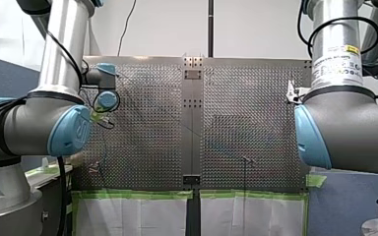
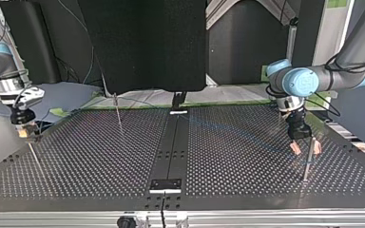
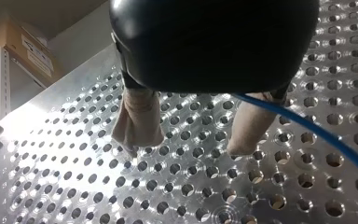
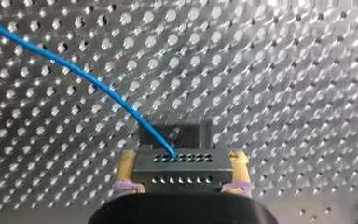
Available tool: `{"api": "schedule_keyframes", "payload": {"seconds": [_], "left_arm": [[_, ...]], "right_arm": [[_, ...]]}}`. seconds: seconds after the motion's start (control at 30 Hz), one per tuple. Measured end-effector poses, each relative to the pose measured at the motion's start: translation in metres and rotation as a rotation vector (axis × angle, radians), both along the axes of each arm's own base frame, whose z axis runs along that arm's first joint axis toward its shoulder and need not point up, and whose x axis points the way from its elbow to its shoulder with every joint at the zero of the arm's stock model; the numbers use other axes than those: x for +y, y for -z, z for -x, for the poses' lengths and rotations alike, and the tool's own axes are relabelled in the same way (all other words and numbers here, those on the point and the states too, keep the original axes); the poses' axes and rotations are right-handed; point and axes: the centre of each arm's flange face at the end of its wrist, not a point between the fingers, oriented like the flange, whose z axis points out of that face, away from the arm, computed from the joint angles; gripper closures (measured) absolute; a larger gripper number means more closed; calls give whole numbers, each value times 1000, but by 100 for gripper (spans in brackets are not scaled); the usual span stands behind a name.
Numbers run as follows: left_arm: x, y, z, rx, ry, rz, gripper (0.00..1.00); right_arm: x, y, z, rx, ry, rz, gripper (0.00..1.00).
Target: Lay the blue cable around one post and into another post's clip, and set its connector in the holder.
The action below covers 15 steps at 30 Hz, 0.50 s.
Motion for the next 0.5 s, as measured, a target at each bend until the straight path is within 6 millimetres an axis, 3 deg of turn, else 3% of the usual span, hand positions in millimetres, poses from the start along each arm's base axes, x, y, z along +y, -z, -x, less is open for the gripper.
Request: {"api": "schedule_keyframes", "payload": {"seconds": [0.5], "left_arm": [[-1,0,0,1,0,-1,0]], "right_arm": [[-8,-2,-5,11,-27,8,100]]}}
